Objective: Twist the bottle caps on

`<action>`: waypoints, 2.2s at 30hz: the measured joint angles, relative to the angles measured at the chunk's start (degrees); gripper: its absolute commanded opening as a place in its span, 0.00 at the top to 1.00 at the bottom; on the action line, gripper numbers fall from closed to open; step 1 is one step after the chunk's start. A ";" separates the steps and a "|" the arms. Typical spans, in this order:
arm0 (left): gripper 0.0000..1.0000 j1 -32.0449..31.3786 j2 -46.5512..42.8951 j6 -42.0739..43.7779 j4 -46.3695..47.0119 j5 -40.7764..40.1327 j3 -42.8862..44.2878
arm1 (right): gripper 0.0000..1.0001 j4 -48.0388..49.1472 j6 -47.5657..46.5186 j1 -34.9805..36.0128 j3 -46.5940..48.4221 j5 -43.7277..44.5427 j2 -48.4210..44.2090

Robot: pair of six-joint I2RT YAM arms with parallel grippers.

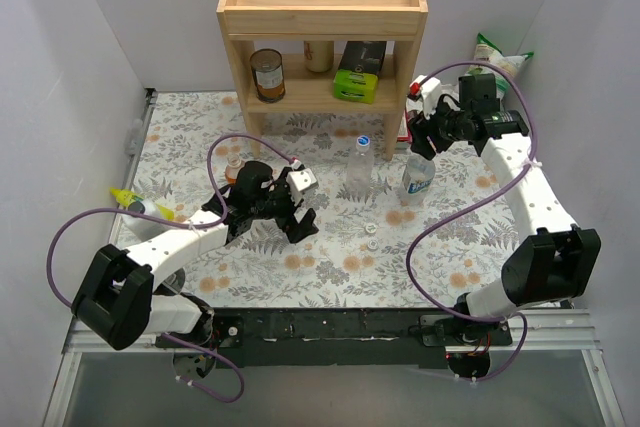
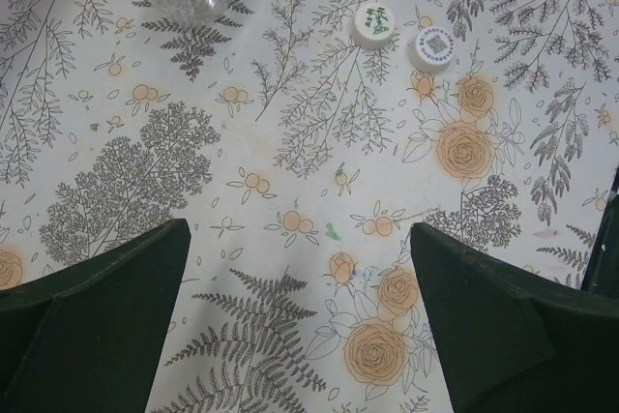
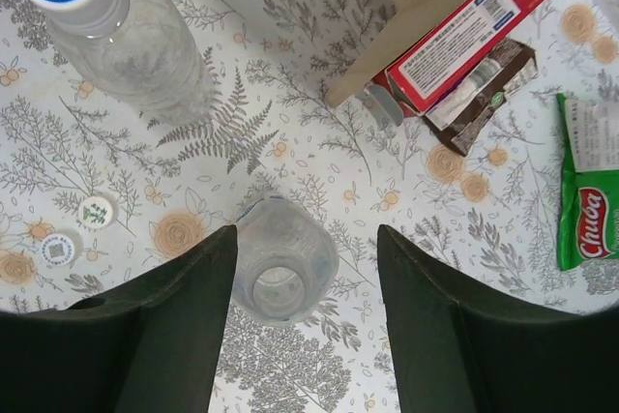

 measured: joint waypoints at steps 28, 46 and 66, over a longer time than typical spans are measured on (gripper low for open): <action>0.02 0.00 1.05 0.02 0.20 0.85 0.72 | 0.47 -5.60 -0.20 -0.26 -0.13 1.31 2.27; 0.02 0.00 1.18 0.48 0.68 1.33 0.72 | 0.92 -6.47 -0.79 -0.96 -2.36 0.85 0.90; 0.02 -7.32 17.59 -2.93 12.79 14.08 18.99 | 0.99 -21.94 -2.73 -1.07 0.87 -22.05 -12.44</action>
